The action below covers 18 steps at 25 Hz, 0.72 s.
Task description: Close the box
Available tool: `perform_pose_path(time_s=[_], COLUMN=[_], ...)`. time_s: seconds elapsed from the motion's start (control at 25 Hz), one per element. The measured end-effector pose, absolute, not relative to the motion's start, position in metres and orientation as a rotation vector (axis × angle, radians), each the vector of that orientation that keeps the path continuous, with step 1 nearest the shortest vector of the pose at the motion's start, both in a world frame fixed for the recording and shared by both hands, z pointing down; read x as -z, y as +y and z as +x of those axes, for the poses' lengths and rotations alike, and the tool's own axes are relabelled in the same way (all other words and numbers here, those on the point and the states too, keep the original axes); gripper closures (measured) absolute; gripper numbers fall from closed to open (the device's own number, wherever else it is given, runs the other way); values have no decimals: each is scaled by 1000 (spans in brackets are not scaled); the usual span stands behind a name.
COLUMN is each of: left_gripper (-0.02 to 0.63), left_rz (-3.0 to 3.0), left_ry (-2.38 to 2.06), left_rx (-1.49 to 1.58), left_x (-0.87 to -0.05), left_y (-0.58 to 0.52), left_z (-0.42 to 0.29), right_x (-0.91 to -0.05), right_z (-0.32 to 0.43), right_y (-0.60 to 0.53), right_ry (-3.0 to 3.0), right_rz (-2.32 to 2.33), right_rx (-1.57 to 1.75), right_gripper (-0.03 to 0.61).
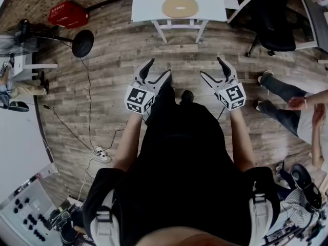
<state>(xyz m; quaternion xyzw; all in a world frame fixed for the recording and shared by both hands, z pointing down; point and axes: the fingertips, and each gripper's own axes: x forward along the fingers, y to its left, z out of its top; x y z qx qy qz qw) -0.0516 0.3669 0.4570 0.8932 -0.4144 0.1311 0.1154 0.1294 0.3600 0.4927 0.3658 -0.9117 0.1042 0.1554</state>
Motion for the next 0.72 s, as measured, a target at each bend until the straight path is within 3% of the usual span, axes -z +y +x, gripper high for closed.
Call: perform_pose_path(time_s=[0.72], left_gripper=[304], left_rz=[2603], left_ry=[-1124], left_rx=[-362], left_x=[-475], left_y=[267], left_z=[-107], right_x=[-500], right_z=[79], right_y=[276], right_ry=[-2532], right_rz=[1080], right_rx=[-336], right_gripper=[210])
